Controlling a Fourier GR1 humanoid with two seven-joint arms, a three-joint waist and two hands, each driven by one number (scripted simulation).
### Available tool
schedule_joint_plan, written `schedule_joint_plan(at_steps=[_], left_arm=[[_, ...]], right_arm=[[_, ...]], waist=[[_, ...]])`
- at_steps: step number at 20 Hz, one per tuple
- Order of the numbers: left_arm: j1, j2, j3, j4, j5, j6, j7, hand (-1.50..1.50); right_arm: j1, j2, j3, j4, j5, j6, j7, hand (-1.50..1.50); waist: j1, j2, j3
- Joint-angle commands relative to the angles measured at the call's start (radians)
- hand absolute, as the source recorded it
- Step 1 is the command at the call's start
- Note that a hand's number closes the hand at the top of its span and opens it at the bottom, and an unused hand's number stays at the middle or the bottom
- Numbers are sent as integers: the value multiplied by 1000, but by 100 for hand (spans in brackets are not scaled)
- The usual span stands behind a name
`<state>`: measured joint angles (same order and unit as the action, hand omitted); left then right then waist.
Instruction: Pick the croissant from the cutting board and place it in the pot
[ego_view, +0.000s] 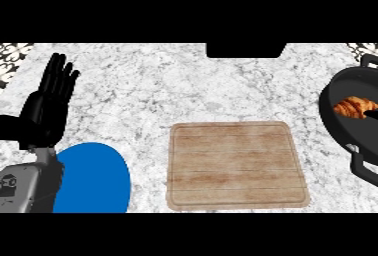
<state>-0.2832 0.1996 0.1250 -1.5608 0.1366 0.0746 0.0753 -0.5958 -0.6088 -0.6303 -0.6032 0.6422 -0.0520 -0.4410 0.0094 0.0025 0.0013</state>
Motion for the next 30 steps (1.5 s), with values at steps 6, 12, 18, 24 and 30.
schedule_joint_plan(at_steps=[6,12,18,24,30], left_arm=[[22,-23,-21,-25,-26,20,-1,0],[71,-57,-47,-44,-42,23,-44,0],[-12,-28,-31,-22,-39,27,31,0],[-35,8,22,40,-12,-10,-17,0],[36,-46,-22,-16,-32,17,-25,0]], right_arm=[[1,-83,-195,83,-244,121,-11,-150],[45,-177,-284,168,-344,143,-102,-150],[91,-281,-339,278,-434,250,-168,-150],[202,-368,-376,355,-474,336,-258,-150],[261,-472,-406,399,-507,414,-264,-150]], waist=[[-5,-1,0],[3,2,1],[3,4,2],[-1,7,3],[3,5,5]])
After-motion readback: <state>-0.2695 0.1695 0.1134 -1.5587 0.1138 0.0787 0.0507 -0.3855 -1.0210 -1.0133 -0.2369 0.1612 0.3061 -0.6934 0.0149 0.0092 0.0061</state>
